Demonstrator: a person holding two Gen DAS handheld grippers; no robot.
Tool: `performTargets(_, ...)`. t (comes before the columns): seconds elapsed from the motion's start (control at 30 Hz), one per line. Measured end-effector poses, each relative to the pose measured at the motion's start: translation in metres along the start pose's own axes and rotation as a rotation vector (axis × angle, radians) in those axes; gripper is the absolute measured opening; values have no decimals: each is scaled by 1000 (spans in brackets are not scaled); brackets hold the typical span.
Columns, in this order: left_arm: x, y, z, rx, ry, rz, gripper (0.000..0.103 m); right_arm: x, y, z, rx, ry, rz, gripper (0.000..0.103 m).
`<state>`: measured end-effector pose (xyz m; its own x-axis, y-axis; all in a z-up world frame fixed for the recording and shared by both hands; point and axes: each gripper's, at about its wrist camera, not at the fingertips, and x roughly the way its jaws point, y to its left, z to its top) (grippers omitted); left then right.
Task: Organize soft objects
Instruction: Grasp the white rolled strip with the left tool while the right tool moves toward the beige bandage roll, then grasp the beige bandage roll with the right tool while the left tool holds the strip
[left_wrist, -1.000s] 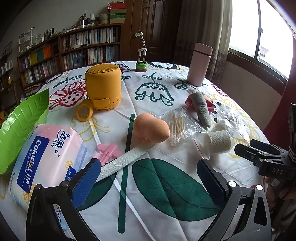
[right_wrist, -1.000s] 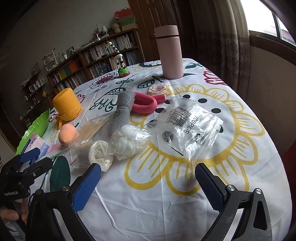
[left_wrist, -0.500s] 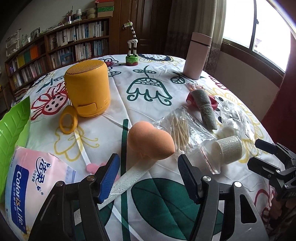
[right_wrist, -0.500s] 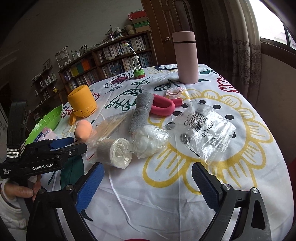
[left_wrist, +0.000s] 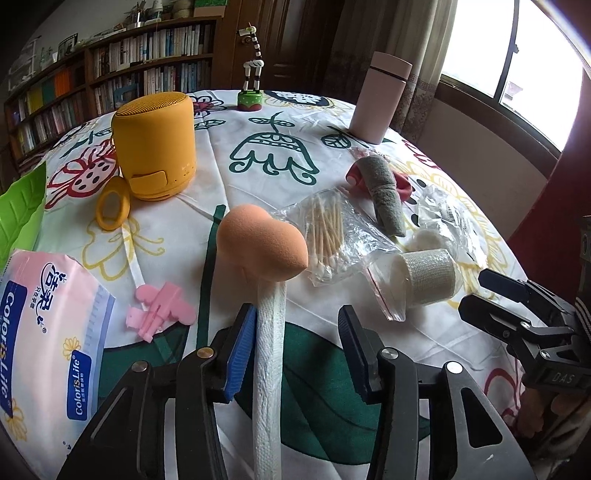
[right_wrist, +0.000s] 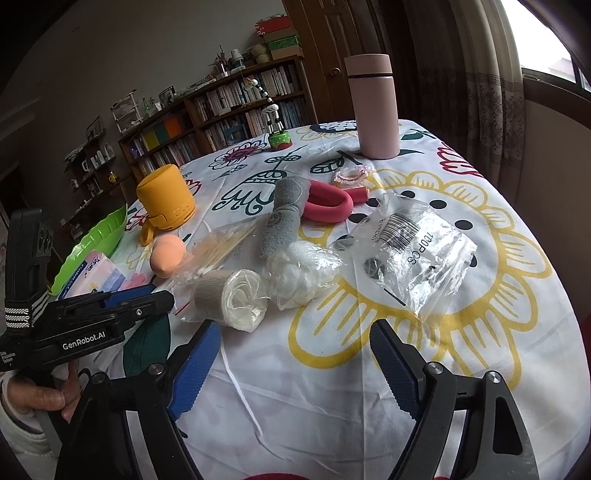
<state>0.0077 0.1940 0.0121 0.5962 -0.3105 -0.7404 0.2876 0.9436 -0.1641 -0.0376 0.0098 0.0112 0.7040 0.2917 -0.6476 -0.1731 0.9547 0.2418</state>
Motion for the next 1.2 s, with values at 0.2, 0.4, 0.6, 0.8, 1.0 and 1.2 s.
performTargets(0.2, 0, 7, -1, -29, -13, 36, 13, 0, 7, 2, -15, -4, 8, 84)
performTargets(0.4, -13, 2, -8, -42, -17, 8, 10, 0, 17, 6, -38, -7, 27, 84)
performTargets(0.6, -28, -5, -14, -5, -40, 5, 9, 4, 32, 11, -78, -9, 48, 84)
performTargets(0.8, -27, -2, -17, -19, -28, 6, 9, 13, 44, 16, -104, 6, 39, 84)
performTargets(1.0, -32, -1, -16, -18, -45, 8, 9, 27, 49, 20, -98, 29, 34, 80)
performTargets(1.2, -31, 0, -16, -19, -35, 7, 9, 38, 51, 20, -101, 56, -17, 58)
